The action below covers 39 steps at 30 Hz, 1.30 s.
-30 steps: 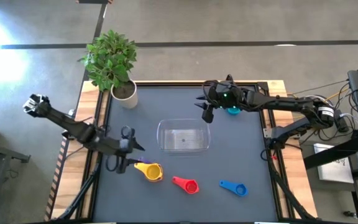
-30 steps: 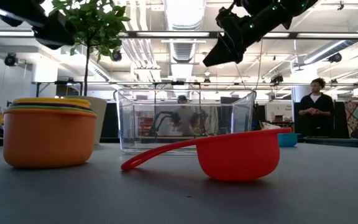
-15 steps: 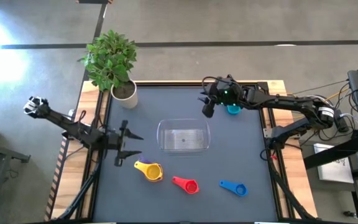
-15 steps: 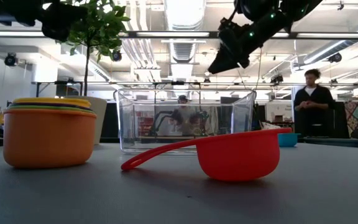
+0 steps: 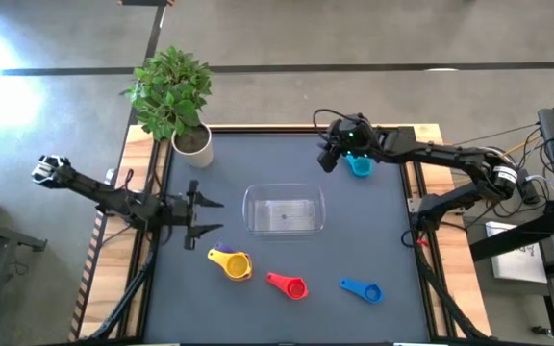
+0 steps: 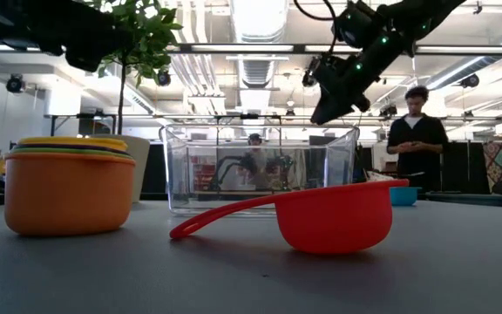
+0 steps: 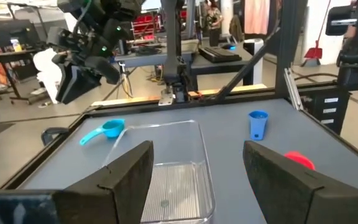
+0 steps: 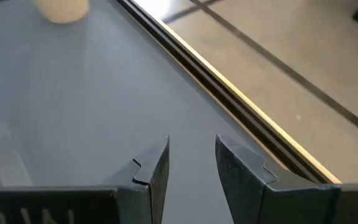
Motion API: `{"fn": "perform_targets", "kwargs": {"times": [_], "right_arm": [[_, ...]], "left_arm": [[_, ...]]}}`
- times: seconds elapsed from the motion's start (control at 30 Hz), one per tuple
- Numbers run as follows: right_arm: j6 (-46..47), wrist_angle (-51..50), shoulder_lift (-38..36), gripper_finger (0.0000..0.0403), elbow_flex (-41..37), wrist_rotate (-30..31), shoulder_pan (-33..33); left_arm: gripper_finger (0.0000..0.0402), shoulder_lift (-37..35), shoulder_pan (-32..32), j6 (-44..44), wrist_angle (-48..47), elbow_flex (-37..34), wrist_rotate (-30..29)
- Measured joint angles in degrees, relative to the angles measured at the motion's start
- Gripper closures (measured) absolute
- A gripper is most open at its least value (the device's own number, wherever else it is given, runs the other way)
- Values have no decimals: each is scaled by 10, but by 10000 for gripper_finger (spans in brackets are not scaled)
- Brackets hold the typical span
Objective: Nest measuring cups in basket
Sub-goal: Stack the light blue measuring cup on top of the yellow measuring cup
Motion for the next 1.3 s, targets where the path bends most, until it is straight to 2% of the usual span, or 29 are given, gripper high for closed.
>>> {"fn": "perform_targets", "kwargs": {"times": [0.5, 0.9, 1.3], "right_arm": [[38, -76, 16, 284, 0, -1, -56], [28, -120, 133, 284, 47, -35, -104], [-8, -219, 239, 284, 164, -35, -122]], "left_arm": [[170, 15, 0, -33, 8, -28, 1], [170, 17, 0, -38, 8, -28, 1], [170, 17, 0, -38, 3, -28, 1]]}}
